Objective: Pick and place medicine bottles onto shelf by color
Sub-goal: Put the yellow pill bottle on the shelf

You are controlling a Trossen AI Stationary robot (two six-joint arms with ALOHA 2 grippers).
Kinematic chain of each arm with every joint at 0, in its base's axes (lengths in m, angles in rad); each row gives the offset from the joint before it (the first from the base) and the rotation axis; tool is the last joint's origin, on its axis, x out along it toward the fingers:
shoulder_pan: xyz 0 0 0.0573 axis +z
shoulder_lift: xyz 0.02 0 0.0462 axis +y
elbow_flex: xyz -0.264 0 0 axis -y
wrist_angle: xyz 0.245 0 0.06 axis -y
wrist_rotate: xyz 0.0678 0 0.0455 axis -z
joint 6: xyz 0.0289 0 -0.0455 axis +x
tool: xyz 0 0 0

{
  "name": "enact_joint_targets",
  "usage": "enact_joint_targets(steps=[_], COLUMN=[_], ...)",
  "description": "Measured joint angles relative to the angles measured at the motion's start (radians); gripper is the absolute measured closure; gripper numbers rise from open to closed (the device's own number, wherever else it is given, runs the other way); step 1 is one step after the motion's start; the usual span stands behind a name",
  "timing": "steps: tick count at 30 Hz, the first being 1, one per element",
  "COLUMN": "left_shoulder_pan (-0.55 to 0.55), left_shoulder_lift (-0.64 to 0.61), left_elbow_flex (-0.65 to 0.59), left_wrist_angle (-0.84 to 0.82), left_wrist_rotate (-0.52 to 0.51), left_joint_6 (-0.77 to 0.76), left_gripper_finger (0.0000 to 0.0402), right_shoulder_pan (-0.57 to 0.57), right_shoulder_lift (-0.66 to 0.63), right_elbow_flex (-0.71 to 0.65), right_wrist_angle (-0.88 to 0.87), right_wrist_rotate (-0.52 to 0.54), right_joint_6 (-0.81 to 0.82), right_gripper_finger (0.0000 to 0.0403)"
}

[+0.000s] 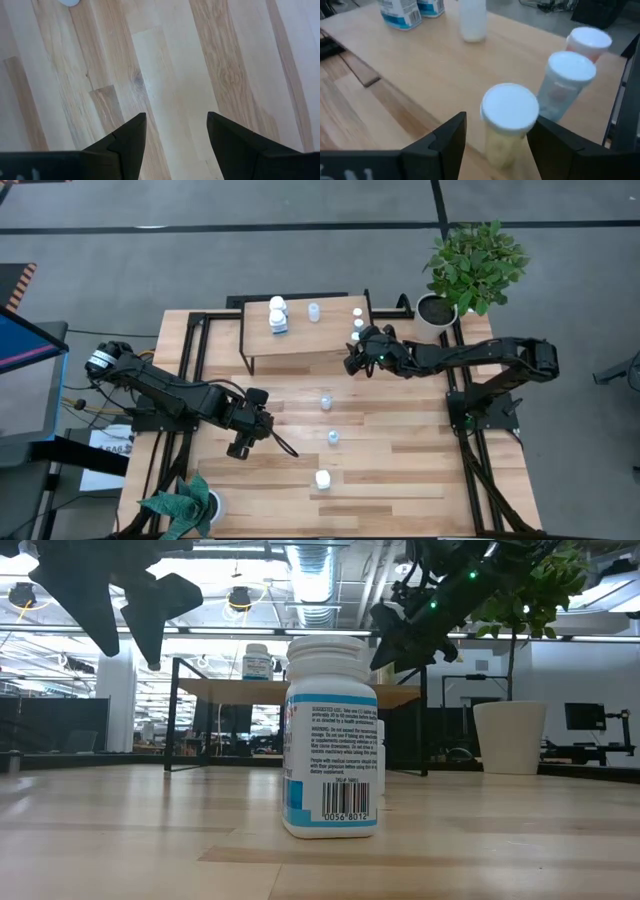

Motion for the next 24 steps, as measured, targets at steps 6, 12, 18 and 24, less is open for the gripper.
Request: enact_joint_targets(steps=[6, 12, 18, 24], left_shoulder_pan=[0.0, 0.0, 0.0, 0.0], left_shoulder_lift=[0.0, 0.0, 0.0, 0.0], left_elbow_flex=[0.0, 0.0, 0.0, 0.0], left_wrist_angle=[0.0, 0.0, 0.0, 0.0], left_wrist_rotate=[0.0, 0.0, 0.0, 0.0], left_joint_6=[0.0, -0.005, -0.004, -0.003], left_gripper_finger=[0.0205, 0.0205, 0.0205, 0.0205], right_shoulder_pan=[-0.002, -0.001, 0.0, 0.006], right_shoulder_lift=[-0.015, -0.033, -0.069, -0.108], right_elbow_flex=[0.0, -0.001, -0.002, -0.002], right_wrist_angle=[-0.017, -0.043, -0.061, -0.075], right_wrist_rotate=[0.009, 0.008, 0.007, 0.002], right_joint_6=[-0.003, 0.001, 0.002, 0.004], right_gripper_finger=[0.0176, 0.0176, 0.0177, 0.0177])
